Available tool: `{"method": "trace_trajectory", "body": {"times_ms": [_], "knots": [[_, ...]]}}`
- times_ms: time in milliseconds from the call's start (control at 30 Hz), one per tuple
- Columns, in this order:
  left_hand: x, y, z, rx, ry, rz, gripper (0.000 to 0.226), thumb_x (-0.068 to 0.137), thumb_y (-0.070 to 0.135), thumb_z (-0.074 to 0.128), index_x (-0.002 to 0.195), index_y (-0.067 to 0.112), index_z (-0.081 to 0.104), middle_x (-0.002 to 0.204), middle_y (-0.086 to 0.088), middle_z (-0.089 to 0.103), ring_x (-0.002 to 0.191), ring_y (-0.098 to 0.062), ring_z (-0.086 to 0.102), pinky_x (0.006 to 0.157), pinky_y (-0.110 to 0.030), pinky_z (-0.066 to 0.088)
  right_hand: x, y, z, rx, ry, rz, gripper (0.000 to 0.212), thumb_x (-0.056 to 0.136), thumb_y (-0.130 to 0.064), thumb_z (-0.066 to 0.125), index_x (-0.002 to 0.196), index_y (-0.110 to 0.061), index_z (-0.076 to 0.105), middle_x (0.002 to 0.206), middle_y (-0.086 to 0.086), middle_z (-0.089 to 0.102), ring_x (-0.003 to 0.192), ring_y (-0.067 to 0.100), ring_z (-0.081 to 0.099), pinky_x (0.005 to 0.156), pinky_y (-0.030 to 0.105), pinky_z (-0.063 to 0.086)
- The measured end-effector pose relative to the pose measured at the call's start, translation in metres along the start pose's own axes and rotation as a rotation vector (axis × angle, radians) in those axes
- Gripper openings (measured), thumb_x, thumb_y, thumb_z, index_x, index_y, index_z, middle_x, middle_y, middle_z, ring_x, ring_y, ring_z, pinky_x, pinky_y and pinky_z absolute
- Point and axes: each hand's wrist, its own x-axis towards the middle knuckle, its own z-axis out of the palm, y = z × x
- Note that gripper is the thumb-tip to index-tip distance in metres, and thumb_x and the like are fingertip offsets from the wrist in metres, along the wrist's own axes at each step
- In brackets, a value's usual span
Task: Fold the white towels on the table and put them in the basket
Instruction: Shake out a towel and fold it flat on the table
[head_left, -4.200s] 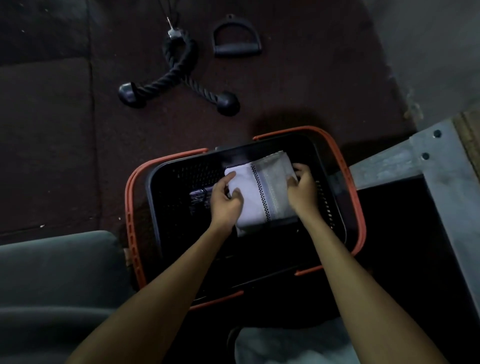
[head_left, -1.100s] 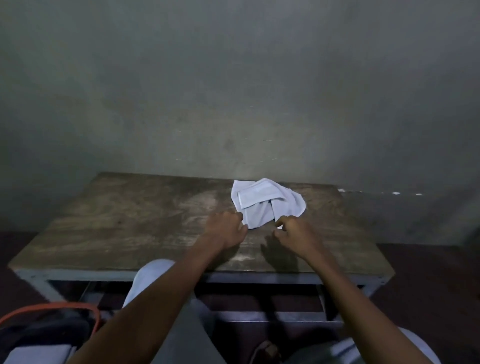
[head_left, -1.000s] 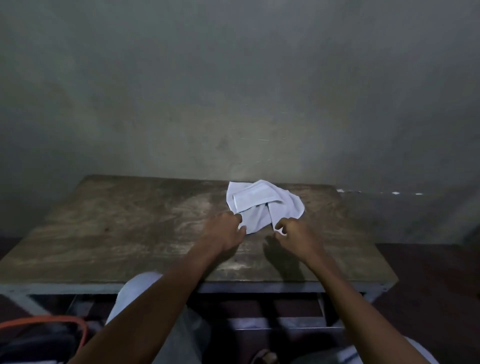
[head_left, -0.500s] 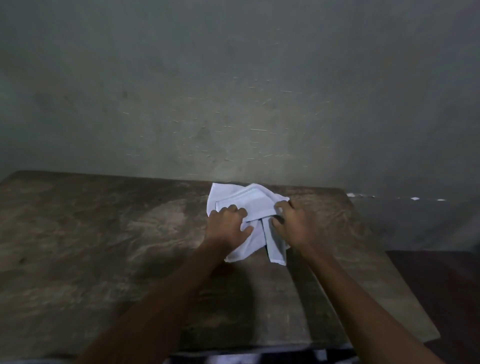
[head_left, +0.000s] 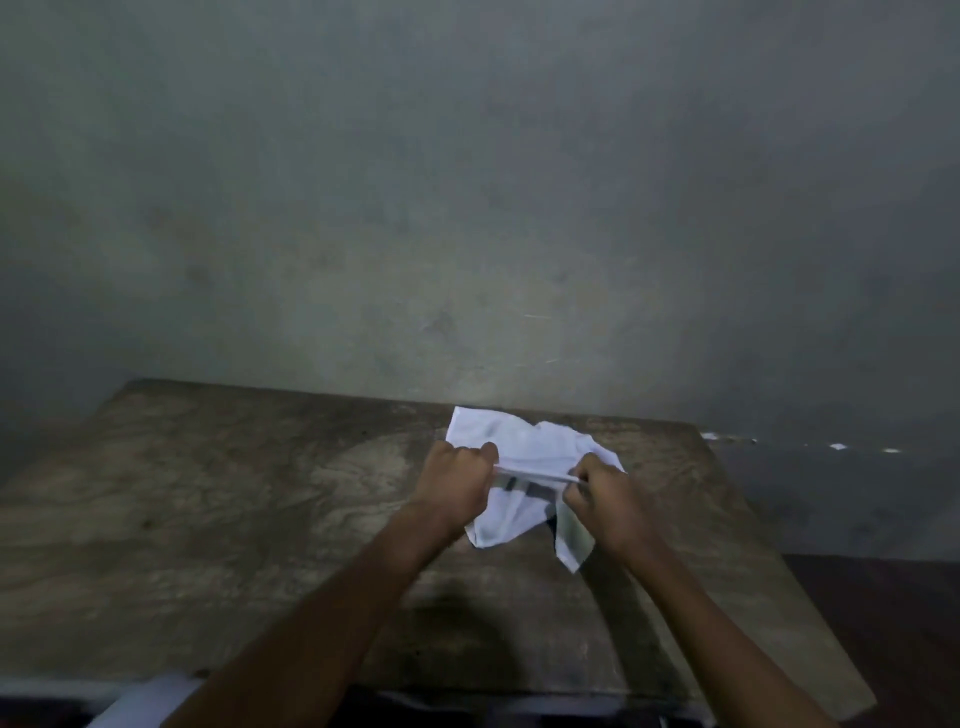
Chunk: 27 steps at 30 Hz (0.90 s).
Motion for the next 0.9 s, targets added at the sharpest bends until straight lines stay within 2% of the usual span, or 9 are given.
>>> {"method": "trace_trajectory", "body": {"times_ms": [167,300,367,433,567,700,767,833,900], "knots": [[-0.021,-0.015,-0.065,0.072,0.024,0.069,0.025,0.084,0.014,0.051,0.108,0.014,0.049,0.110,-0.011,0.064,0.104,-0.033,0.057,0.083,-0.036,0.034,-0.016,-0.024,-0.044,-0.028,-0.039,-0.090,0.010,0.085,-0.023,0.056,0.089,-0.015,0.054,0.092,0.005,0.061,0.085,0.025,0.058,0.069,0.035,0.046],[-0.045,-0.048,-0.118,0.022,0.050,0.087,0.024,0.078,0.012,0.054,0.101,0.010,0.052,0.105,-0.015,0.064,0.100,-0.035,0.059,0.076,-0.035,0.039,-0.019,-0.047,-0.093,-0.064,-0.103,-0.131,0.004,0.085,-0.021,0.058,0.083,-0.018,0.059,0.087,0.008,0.066,0.085,0.028,0.060,0.066,0.031,0.039],[-0.055,-0.062,-0.144,-0.005,0.063,0.068,0.029,0.075,0.006,0.053,0.104,0.006,0.053,0.105,-0.017,0.063,0.099,-0.036,0.058,0.074,-0.035,0.038,-0.017,-0.059,-0.122,-0.098,-0.147,-0.159,0.017,0.088,-0.022,0.061,0.072,-0.017,0.055,0.074,0.006,0.059,0.077,0.025,0.055,0.061,0.031,0.031],[-0.060,-0.077,-0.169,-0.014,0.088,0.058,0.036,0.072,0.000,0.053,0.108,0.005,0.054,0.107,-0.018,0.061,0.099,-0.035,0.057,0.076,-0.035,0.039,-0.012,-0.073,-0.152,-0.115,-0.148,-0.218,0.023,0.088,-0.026,0.064,0.071,-0.014,0.053,0.073,0.007,0.055,0.073,0.022,0.052,0.059,0.029,0.027],[-0.058,-0.099,-0.220,0.027,0.198,0.104,0.040,0.066,-0.012,0.051,0.103,-0.001,0.061,0.101,-0.021,0.059,0.097,-0.036,0.057,0.079,-0.038,0.045,0.004,-0.105,-0.215,-0.137,-0.071,-0.338,0.010,0.087,-0.021,0.066,0.083,-0.011,0.066,0.076,0.006,0.057,0.075,0.018,0.053,0.061,0.027,0.029],[-0.042,-0.114,-0.293,0.145,0.345,0.075,0.030,0.073,-0.009,0.051,0.099,0.000,0.060,0.100,-0.022,0.058,0.094,-0.037,0.057,0.074,-0.038,0.044,0.023,-0.139,-0.285,-0.153,0.069,-0.394,0.016,0.090,-0.015,0.061,0.086,-0.003,0.070,0.070,0.012,0.060,0.067,0.020,0.053,0.056,0.031,0.028],[-0.030,-0.120,-0.334,0.167,0.423,0.084,0.025,0.073,-0.008,0.052,0.096,0.000,0.059,0.096,-0.024,0.058,0.090,-0.039,0.058,0.072,-0.040,0.045,0.028,-0.155,-0.317,-0.134,0.180,-0.425,0.018,0.090,-0.008,0.059,0.074,-0.010,0.064,0.063,0.010,0.054,0.065,0.021,0.049,0.055,0.034,0.023],[-0.020,-0.121,-0.375,0.182,0.500,0.089,0.022,0.075,-0.006,0.053,0.095,0.001,0.058,0.096,-0.023,0.059,0.089,-0.039,0.058,0.071,-0.041,0.044,0.030,-0.169,-0.345,-0.150,0.247,-0.462,0.032,0.090,-0.006,0.058,0.062,-0.020,0.049,0.057,0.004,0.047,0.064,0.022,0.045,0.056,0.036,0.020],[-0.016,-0.120,-0.408,0.218,0.541,0.084,0.020,0.079,0.000,0.054,0.098,0.005,0.058,0.099,-0.020,0.062,0.090,-0.037,0.059,0.071,-0.039,0.043,0.031,-0.177,-0.367,-0.192,0.258,-0.457,0.027,0.090,-0.009,0.058,0.066,-0.016,0.051,0.062,0.008,0.051,0.066,0.023,0.046,0.056,0.033,0.025]]}}
